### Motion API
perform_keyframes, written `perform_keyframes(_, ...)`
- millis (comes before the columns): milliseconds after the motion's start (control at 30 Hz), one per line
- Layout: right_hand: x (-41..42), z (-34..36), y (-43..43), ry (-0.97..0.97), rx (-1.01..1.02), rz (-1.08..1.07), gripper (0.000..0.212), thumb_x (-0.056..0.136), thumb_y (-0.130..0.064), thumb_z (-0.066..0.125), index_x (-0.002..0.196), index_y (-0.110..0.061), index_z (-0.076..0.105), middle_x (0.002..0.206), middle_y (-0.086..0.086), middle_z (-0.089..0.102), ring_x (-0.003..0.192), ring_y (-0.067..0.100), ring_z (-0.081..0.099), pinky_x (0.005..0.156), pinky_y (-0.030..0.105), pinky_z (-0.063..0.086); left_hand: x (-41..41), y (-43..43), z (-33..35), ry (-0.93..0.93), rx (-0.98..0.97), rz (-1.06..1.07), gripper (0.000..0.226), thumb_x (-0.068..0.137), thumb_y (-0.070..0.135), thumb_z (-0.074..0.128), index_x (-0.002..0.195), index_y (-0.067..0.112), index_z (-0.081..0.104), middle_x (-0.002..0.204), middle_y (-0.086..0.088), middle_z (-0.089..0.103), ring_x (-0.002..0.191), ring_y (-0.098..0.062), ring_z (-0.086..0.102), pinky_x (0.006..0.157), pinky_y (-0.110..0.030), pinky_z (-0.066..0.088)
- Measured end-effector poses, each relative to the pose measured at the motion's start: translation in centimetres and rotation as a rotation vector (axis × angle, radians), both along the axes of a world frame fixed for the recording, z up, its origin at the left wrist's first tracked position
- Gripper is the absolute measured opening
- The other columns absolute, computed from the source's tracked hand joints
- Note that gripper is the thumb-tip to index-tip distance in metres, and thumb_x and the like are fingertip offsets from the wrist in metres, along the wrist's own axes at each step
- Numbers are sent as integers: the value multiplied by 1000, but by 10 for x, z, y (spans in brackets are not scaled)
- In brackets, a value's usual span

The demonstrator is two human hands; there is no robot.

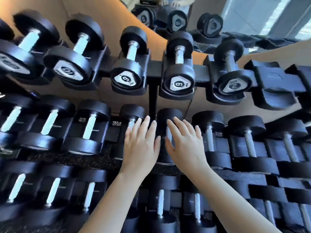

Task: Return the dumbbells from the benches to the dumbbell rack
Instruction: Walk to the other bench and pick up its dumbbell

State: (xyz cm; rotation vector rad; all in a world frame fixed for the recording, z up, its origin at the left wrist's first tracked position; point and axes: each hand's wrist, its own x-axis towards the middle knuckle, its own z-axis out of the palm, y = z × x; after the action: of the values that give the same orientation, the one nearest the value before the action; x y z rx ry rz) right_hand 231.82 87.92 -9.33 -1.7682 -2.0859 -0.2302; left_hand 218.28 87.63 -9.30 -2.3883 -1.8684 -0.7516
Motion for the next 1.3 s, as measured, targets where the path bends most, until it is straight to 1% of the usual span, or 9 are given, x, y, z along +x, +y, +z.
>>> perform_keyframes(133,-36,-6,-1,38,5,198,44,77,-28,56,118,-10,62,118,10,65,105,32,62,87,55,47,-39,-26,-5,43,-60,191,48,86,32,35,121,6,55,128,-14,55,118,-33,49,94,-54,39)
perform_keyframes(267,-88,-10,-11,52,-49,401,45,81,-32,47,119,-11,61,120,9,64,108,31,61,87,54,47,-83,-63,-7,66,-92,376,48,87,32,35,120,5,56,127,-15,55,118,-34,50,92,-54,41)
perform_keyframes(400,-143,-13,-26,79,-51,577,43,79,-28,54,117,-9,63,117,10,65,105,31,63,85,53,50,-126,-103,-8,71,-109,546,47,88,33,35,120,5,56,129,-14,54,120,-33,49,92,-54,41)
perform_keyframes(533,-209,-18,-48,50,-84,728,45,83,-32,44,119,-10,61,120,11,64,107,32,62,85,57,48,-179,-144,-14,62,-111,699,46,87,32,36,119,5,57,128,-14,55,118,-34,50,91,-53,43)
perform_keyframes(633,-267,-24,-70,14,-94,821,47,83,-33,41,119,-11,61,121,11,64,108,31,62,87,57,47,-227,-174,-19,41,-114,796,46,87,32,36,117,5,58,127,-14,56,117,-33,51,91,-53,42)
perform_keyframes(833,-409,-34,-123,-5,-117,988,45,76,-28,58,117,-10,63,119,12,65,106,32,63,84,58,48,-352,-247,-34,-42,-172,1031,49,88,34,33,119,5,56,129,-15,54,119,-34,49,93,-53,41)
perform_keyframes(1000,-536,-31,-178,-5,-161,1144,47,82,-33,42,118,-11,62,118,11,65,106,31,62,86,55,47,-456,-308,-42,-63,-181,1177,49,87,33,33,119,4,56,129,-17,54,119,-35,49,93,-55,40)
perform_keyframes(1200,-633,-33,-231,-15,-139,1258,43,77,-29,56,115,-11,64,117,10,66,104,29,64,83,54,50,-531,-357,-47,-108,-155,1268,48,87,31,34,118,4,57,127,-17,55,118,-35,50,92,-56,42)
perform_keyframes(1300,-663,-32,-255,-13,-150,1342,45,81,-32,44,116,-10,63,117,11,66,104,31,63,83,53,51,-555,-386,-43,-108,-144,1350,47,87,32,34,118,5,57,127,-16,55,118,-34,50,92,-55,42)
